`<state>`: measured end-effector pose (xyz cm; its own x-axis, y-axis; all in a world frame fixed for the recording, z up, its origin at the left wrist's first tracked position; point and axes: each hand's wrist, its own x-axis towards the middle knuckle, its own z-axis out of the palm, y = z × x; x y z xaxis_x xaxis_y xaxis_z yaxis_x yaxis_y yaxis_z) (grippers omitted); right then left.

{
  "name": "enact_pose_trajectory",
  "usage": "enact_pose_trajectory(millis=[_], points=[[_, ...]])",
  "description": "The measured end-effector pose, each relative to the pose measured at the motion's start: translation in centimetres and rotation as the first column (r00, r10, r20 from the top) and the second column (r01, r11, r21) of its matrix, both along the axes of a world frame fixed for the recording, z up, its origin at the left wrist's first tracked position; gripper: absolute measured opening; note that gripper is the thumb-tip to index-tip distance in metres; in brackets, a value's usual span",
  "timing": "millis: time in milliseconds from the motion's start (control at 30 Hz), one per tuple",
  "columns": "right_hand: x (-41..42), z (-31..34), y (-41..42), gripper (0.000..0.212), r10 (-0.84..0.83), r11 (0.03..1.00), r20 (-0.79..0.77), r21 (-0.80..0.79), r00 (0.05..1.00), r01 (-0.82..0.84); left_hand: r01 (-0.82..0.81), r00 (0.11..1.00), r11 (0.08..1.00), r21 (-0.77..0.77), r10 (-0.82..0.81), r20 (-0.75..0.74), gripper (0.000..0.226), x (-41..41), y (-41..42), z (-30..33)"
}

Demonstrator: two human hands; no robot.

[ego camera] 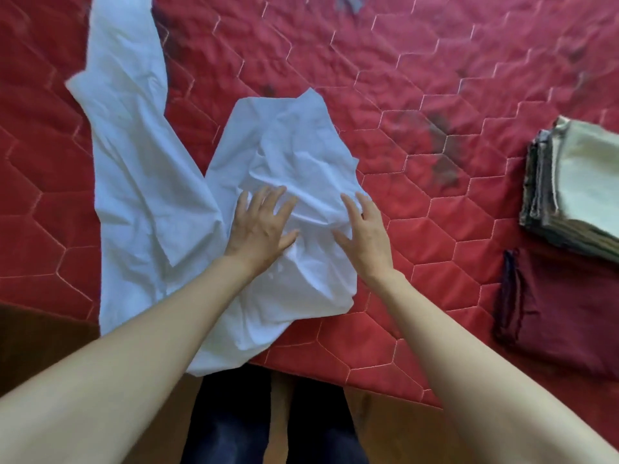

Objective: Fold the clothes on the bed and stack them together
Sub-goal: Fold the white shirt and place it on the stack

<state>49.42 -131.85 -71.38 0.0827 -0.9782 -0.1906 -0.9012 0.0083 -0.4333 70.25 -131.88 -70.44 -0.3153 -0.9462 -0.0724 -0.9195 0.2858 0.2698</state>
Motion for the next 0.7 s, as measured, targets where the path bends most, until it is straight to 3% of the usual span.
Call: enact_pose_trajectory(millis=[100, 233, 333, 433, 533, 600, 667, 700], points=[[0.9, -0.4, -2.8, 0.073, -0.002, 0.996, 0.075, 0.086, 0.997, -0.004, 0.004, 0.989, 0.988, 0.156, -0.028, 0.148, 0.072, 0.5, -3.9, -1.6], [1.1, -1.4, -5.2, 0.083, -0.105, 0.977, 0.117, 0.198, 0.988, 0.080, -0.031, 0.992, 0.971, 0.237, 0.001, 0.126, 0.072, 1.0, -7.1, -3.0], [0.8, -2.2, -7.1, 0.082, -0.231, 0.948, 0.054, 0.239, 0.971, 0.212, -0.171, 0.985, 0.939, 0.298, 0.161, 0.059, 0.069, 1.4, -9.7, -3.6], [0.5, -2.5, -8.5, 0.077, -0.284, 0.936, -0.019, 0.212, 0.959, 0.281, -0.341, 0.917, 0.873, 0.347, 0.390, -0.080, 0.074, 1.6, -12.0, -3.5], [0.6, -2.5, -9.4, 0.063, -0.417, 0.875, 0.057, 0.298, 0.907, 0.383, -0.446, 0.807, 0.805, 0.391, 0.551, -0.214, 0.058, 1.7, -13.8, -3.4], [0.9, -2.3, -9.4, 0.044, -0.472, 0.822, 0.097, 0.409, 0.876, 0.397, -0.432, 0.804, 0.796, 0.425, 0.553, -0.219, 0.038, 1.8, -14.6, -3.1], [1.1, -1.9, -9.2, 0.016, -0.424, 0.848, 0.078, 0.383, 0.902, 0.366, -0.391, 0.814, 0.813, 0.431, 0.524, -0.250, 0.017, 2.0, -15.1, -2.5], [1.3, -1.6, -9.2, 0.025, -0.418, 0.859, 0.079, 0.358, 0.905, 0.366, -0.380, 0.808, 0.818, 0.431, 0.521, -0.277, 0.015, 2.1, -15.4, -2.1]])
